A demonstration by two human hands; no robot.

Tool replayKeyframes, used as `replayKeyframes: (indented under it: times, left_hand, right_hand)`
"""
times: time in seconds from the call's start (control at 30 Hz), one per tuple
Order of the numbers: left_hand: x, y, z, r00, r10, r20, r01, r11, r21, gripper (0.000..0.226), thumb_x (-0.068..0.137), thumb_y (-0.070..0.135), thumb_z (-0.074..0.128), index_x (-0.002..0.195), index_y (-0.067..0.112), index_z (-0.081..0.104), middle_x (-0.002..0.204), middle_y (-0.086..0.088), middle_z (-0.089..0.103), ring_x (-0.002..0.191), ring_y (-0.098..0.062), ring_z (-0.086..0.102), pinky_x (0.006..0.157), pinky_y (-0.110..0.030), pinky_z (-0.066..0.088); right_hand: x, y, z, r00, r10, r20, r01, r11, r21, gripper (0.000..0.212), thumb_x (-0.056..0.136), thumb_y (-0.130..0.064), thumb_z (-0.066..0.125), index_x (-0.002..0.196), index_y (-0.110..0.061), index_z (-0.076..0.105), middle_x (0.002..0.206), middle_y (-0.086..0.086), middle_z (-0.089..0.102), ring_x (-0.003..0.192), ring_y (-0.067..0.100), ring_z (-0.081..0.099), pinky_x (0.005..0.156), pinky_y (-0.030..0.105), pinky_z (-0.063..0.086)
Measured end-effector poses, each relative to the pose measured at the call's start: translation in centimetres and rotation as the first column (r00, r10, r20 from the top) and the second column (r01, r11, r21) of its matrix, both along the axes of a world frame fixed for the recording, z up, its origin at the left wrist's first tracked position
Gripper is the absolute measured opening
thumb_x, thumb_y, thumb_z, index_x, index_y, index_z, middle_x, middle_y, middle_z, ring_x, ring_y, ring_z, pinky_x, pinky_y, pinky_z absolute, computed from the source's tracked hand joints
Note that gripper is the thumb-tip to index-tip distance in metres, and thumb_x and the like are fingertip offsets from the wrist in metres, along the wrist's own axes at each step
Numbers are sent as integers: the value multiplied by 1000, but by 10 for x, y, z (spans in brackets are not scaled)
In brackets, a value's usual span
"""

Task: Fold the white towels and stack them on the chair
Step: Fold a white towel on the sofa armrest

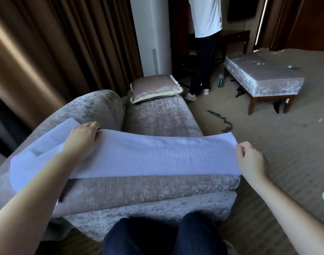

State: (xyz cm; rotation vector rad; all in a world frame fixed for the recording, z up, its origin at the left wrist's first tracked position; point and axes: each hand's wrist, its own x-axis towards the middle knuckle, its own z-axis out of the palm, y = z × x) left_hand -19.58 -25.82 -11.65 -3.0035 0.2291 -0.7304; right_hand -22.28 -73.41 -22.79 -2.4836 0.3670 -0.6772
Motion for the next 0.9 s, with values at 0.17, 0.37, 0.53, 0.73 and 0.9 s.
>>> replayKeyframes:
  times: [0.17,0.37,0.53,0.73,0.9]
  left_hand:
    - [0,-3,-17,999,29,-26,-23,974,227,28,66,2,76,92,5,66,84,-15,62,80,-37,58,63,-42,44]
    - [-22,-94,-14,930,-367,0,367,930,-17,32,91,25,43,102,10,69,94,-8,66,82,-32,60,69,-39,52]
    - [-40,-125,-56,917,-370,-150,355,927,-118,50,98,40,32,122,10,65,121,-6,67,109,-27,64,96,-39,50]
    - [-56,-116,-44,923,-382,-53,372,918,-142,39,96,33,40,115,12,67,116,-4,69,104,-26,65,95,-35,49]
    - [-112,-5,-8,957,-131,260,178,970,-166,28,90,11,47,109,8,67,109,-5,68,99,-28,59,84,-35,43]
  right_hand:
    - [-1,-5,4,998,15,-54,-11,998,67,19,93,-25,57,74,-19,56,64,2,62,65,32,56,56,34,40]
    - [-1,3,12,999,-10,-46,11,999,36,8,90,-19,61,85,-14,64,85,8,69,77,35,60,61,36,43]
    - [-13,31,28,977,127,172,-102,984,-147,13,89,-15,61,101,-9,64,105,11,60,87,38,59,71,41,46]
    - [-20,111,47,806,552,213,-466,814,-346,17,87,-22,50,90,-13,64,94,0,63,82,24,62,70,38,51]
    - [-20,194,52,657,721,222,-633,687,-358,18,88,-20,48,94,-16,64,94,-4,62,86,22,61,74,34,47]
